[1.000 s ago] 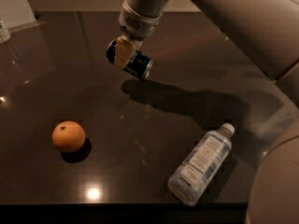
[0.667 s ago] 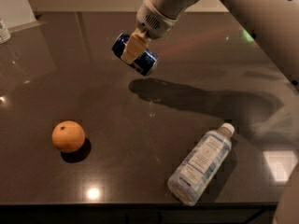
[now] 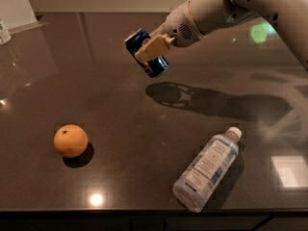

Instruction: Place pepsi can upright

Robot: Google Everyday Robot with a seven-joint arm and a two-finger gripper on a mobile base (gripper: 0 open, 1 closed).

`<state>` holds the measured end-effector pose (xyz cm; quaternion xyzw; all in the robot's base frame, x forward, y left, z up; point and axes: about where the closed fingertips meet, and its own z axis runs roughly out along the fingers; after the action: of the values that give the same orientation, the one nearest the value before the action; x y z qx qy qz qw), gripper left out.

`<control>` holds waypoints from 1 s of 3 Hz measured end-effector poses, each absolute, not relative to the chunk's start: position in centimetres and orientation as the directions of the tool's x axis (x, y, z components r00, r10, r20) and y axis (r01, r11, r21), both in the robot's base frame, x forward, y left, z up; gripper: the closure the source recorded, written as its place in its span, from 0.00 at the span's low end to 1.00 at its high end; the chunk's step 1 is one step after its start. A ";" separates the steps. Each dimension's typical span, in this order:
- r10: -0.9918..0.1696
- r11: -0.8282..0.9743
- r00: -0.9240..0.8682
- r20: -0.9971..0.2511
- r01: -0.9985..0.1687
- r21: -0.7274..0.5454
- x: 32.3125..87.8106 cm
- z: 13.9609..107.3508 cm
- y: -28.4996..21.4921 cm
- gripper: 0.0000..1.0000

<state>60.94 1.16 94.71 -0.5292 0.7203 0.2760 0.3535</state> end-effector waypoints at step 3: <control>-0.287 0.333 -0.244 -0.926 -0.932 0.142 60.0 93.5 -1.6 1.00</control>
Offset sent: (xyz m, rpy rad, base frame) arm -0.0081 -0.0377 -0.0090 0.3083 0.0357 -0.0951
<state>60.00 -1.60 93.47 -0.4392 0.6940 0.3748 0.4301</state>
